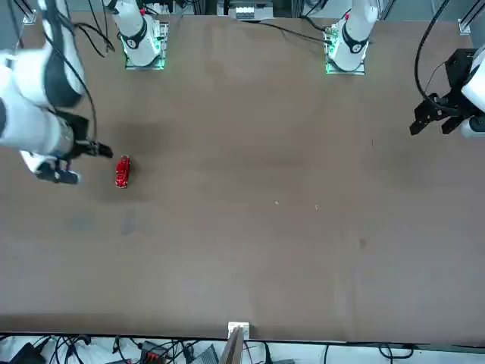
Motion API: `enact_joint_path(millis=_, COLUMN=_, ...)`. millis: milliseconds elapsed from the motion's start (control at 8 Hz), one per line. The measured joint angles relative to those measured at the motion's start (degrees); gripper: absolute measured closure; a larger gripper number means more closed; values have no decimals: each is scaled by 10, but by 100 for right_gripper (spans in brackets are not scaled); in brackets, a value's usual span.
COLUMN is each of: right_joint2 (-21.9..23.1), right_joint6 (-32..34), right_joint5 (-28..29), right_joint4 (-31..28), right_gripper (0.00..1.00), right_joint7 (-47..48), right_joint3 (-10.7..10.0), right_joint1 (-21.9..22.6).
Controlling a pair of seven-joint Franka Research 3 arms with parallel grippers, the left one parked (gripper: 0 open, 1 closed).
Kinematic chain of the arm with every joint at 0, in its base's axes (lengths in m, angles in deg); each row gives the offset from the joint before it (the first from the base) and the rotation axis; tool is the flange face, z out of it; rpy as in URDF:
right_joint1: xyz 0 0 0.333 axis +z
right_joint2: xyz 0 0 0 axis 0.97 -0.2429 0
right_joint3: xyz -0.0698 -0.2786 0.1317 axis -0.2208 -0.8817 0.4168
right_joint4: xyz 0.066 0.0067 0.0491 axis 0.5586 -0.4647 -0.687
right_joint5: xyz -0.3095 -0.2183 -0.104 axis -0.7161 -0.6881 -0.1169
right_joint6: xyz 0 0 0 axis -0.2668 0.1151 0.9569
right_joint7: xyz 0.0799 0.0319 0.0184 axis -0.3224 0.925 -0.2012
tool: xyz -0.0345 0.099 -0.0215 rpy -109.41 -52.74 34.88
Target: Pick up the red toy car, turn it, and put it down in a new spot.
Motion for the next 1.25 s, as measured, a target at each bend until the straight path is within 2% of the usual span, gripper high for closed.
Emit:
enact_joint_path(millis=250, right_joint2=-4, right_joint6=-159, right_joint5=0, right_joint4=-92, right_gripper=0, right_joint7=-45, right_joint3=-2, right_joint1=-9)
enact_joint_path(millis=375, right_joint2=-9, right_joint6=-207, right_joint5=0, right_joint4=-123, right_gripper=0, right_joint7=-60, right_joint3=-3, right_joint1=-16)
enact_joint_path(millis=875, right_joint2=-30, right_joint6=-259, right_joint5=0, right_joint4=-169, right_gripper=0, right_joint7=-67, right_joint3=-2, right_joint1=-19)
enact_joint_path(millis=1250, right_joint2=-50, right_joint6=-324, right_joint5=0, right_joint4=-195, right_gripper=0, right_joint7=-67, right_joint3=-2, right_joint1=-23)
